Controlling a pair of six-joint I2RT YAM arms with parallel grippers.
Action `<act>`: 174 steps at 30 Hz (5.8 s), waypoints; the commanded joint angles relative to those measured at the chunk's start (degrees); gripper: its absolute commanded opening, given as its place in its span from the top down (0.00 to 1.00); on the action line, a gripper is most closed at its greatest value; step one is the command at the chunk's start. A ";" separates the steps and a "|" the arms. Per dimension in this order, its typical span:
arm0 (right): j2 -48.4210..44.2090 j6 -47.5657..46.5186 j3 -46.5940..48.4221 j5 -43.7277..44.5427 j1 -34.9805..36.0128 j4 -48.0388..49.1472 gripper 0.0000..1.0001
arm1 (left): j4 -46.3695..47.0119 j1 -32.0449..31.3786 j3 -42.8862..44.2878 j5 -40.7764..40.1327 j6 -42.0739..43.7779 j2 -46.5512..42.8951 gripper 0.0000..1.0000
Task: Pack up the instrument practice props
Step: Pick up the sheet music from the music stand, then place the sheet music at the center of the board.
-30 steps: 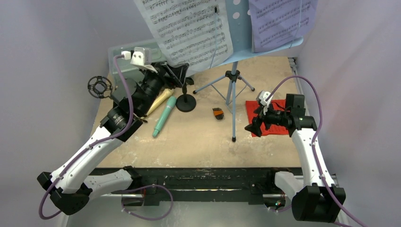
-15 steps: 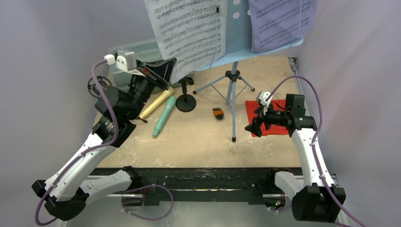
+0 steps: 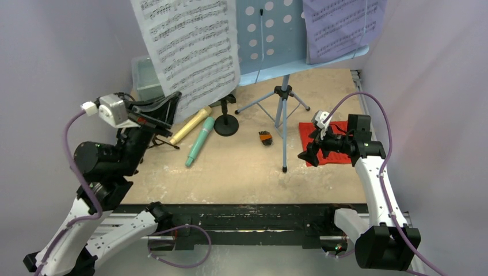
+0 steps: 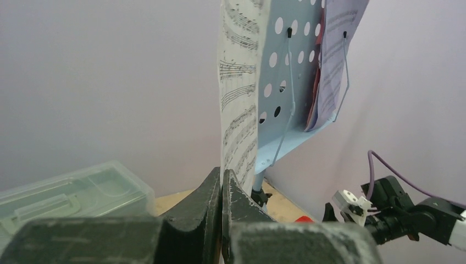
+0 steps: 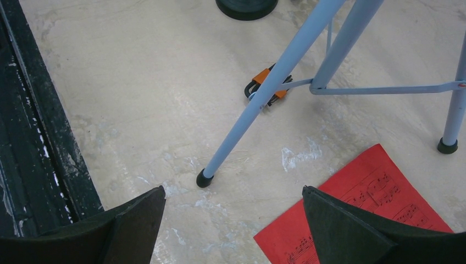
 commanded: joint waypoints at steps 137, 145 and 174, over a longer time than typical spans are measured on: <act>6.61 -24.59 16.80 40.98 7.46 -35.76 1.00 | -19.51 -27.08 -21.44 -15.38 18.04 9.31 0.00; 11.55 -24.74 18.09 49.85 1.54 -27.31 1.00 | -19.15 -25.61 -22.36 -15.42 17.75 9.62 0.01; 26.50 -9.73 5.95 65.53 -1.00 35.94 1.00 | -18.53 -22.56 -23.07 -13.85 17.88 8.44 0.01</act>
